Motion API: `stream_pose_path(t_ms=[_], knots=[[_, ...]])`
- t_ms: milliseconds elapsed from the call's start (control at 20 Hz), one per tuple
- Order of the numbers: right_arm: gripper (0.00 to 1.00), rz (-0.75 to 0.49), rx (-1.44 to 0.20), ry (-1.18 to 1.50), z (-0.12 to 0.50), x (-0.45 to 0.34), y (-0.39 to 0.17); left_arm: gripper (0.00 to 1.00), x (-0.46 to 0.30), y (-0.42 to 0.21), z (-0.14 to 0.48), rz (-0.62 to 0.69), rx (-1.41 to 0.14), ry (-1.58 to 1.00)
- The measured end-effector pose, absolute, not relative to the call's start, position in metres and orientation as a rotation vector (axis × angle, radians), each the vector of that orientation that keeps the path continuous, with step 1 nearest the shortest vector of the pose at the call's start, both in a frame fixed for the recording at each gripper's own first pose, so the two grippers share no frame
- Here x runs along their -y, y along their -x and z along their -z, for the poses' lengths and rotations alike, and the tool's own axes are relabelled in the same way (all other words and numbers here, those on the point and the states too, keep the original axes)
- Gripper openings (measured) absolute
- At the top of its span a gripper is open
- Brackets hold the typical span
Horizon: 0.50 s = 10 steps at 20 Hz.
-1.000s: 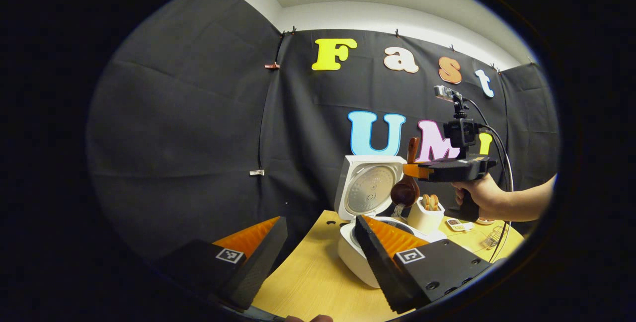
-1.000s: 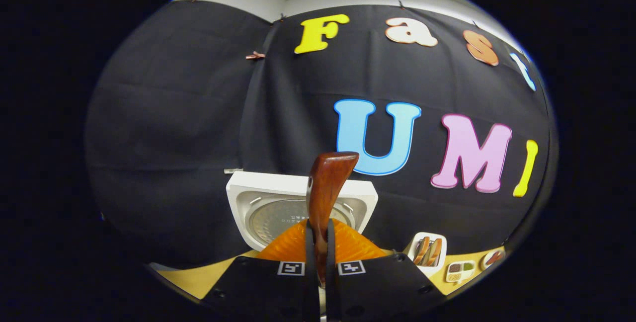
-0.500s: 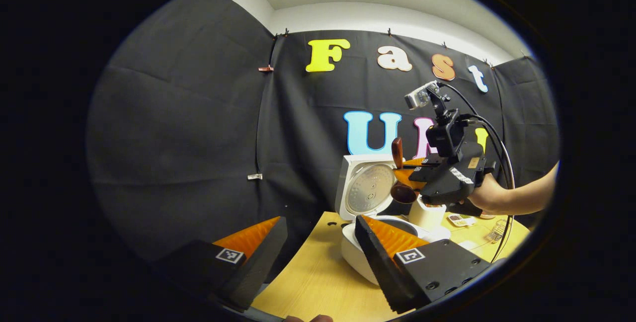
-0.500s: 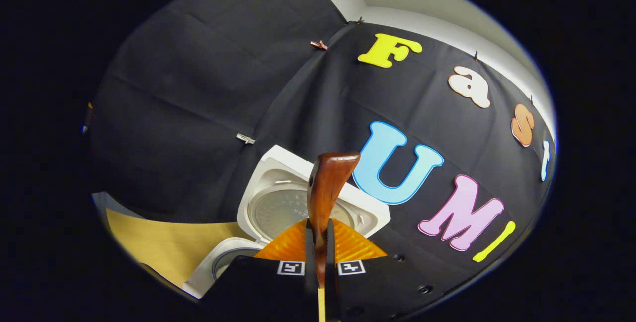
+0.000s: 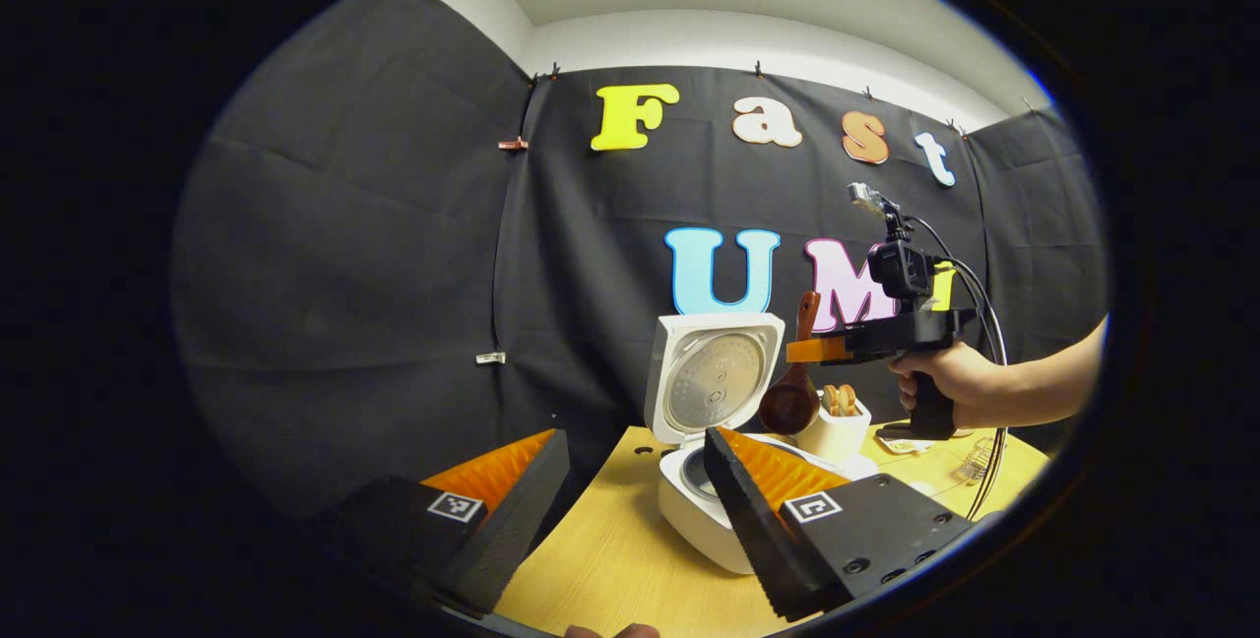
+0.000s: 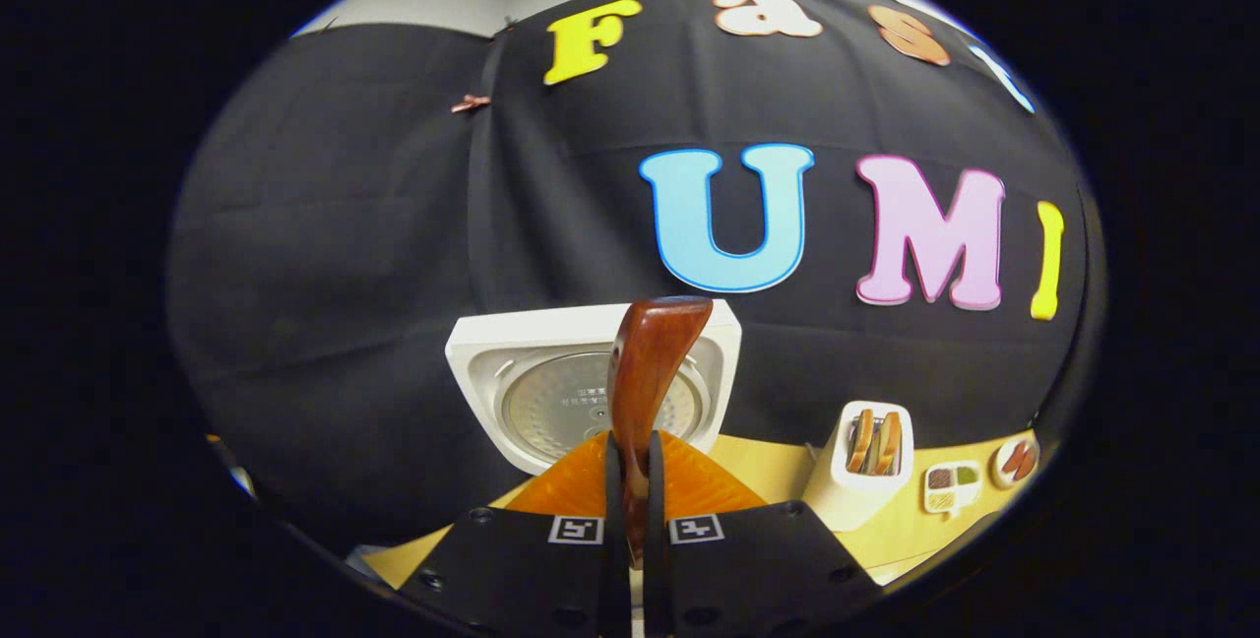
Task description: Close the left gripper, press the button to open the rice cooker; take a wooden spoon from the chopstick holder with the right hand, scoop a spoonful of rice and pour it into the rice cooker, then put the wooden spoon back into the chopstick holder.
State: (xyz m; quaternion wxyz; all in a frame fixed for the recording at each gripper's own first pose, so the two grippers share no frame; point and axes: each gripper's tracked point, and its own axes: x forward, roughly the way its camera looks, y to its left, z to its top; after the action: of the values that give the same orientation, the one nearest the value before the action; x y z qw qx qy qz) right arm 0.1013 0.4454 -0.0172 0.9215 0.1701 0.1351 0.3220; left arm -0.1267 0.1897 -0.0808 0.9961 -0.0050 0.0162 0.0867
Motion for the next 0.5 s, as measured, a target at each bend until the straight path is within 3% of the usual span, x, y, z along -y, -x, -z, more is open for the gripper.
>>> stream_pose_path(t_ms=[250,500], knots=[[0.10,-0.652,-0.359,-0.641,0.008,-0.396,-0.096,0.95,-0.156,0.124,0.069,-0.156,-0.026,-0.003],[0.10,-0.666,-0.315,-0.790,-0.014,-0.311,-0.082,0.95,-0.114,0.111,0.057,-0.138,-0.023,-0.019]])
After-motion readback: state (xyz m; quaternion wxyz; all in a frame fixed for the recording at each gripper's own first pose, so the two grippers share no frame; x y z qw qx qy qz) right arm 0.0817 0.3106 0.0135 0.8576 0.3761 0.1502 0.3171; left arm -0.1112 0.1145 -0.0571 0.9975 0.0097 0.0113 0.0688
